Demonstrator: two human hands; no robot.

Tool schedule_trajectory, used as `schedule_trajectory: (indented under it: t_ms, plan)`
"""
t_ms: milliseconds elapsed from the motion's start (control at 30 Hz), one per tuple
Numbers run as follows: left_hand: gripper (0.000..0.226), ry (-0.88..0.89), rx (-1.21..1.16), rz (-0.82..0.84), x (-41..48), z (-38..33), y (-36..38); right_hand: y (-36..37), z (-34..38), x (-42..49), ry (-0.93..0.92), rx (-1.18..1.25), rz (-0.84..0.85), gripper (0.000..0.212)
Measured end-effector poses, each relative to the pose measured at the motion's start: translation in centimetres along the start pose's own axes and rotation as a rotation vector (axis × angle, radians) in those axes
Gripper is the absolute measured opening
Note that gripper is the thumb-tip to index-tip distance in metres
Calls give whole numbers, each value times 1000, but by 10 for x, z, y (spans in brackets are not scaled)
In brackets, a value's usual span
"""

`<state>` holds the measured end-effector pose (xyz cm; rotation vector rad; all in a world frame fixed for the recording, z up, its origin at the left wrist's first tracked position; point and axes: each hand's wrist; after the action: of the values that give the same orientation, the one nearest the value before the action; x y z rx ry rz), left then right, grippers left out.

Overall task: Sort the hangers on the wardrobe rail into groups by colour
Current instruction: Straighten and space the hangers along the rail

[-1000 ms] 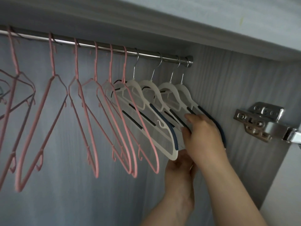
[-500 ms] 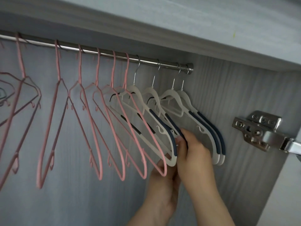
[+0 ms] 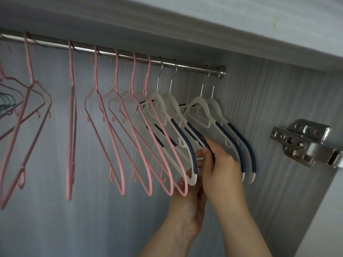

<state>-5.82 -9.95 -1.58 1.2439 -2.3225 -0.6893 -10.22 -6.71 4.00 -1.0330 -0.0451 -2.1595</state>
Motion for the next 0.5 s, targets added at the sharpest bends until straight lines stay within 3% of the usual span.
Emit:
schedule_trajectory:
  t_ms: [133,300,500]
  plan:
    - [29,-32,-13,8,6,5,-3,-5,6,-2,-5,-16,-6,32]
    - [44,-59,-103,-62,8,9,-2,-34,17,-1,-223,-134,-202,27]
    - [39,-107,-182,-163,2,14,-6,-38,8,13,-62,-282,-41,45]
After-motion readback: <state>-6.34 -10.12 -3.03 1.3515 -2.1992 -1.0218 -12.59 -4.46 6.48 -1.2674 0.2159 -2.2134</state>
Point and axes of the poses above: each hand's wrist, its own x-axis towards the middle knuckle, its own y-axis out of the palm, z = x × y, and after that the axes turned 15 degrees about x, right-handed
